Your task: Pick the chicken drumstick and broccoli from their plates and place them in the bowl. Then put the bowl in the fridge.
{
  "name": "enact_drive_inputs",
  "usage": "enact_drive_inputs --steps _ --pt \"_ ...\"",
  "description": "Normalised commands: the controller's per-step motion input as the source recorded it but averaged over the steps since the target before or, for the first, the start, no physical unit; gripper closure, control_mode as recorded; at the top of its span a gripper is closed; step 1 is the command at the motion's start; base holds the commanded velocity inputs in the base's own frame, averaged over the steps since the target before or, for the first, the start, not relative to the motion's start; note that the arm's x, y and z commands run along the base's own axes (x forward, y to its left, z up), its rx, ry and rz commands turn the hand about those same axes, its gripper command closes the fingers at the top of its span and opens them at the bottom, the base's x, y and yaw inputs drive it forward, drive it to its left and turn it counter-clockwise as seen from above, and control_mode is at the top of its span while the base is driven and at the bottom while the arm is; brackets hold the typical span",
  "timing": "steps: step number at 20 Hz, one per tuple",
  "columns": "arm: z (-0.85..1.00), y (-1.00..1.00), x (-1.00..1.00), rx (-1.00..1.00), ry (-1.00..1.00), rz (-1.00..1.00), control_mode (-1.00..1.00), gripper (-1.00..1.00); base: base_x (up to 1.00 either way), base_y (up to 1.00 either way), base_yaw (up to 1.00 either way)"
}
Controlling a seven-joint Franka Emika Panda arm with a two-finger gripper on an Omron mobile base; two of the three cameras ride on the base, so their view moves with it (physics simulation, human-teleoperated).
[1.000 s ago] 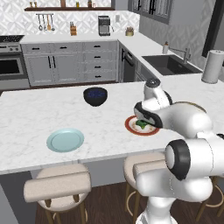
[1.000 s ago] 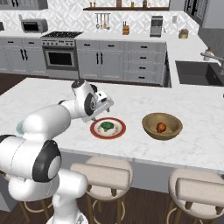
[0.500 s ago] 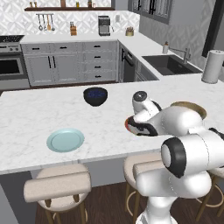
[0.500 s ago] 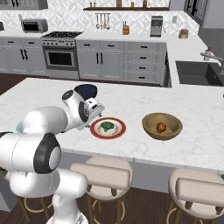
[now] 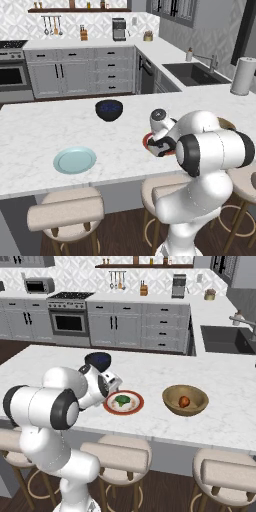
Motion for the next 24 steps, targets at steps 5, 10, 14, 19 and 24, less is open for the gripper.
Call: enact_drive_inputs --steps 5,10,14,19,24 --pt "-0.24 -0.05 0.08 0.0 0.0 0.01 -1.0 -1.0 0.0 0.0 0.0" --pt "-0.28 -0.03 0.13 -0.04 0.0 0.0 -1.0 -1.0 0.0 0.0 0.0" --pt "-0.08 0.0 0.25 -0.01 0.0 0.0 -1.0 -1.0 0.0 0.0 0.0" --pt "0.0 -0.1 0.14 0.0 0.0 0.0 -1.0 -1.0 0.0 0.0 0.0" --pt "0.0 -0.21 0.01 0.0 0.0 0.0 -1.0 -1.0 0.0 0.0 0.0"
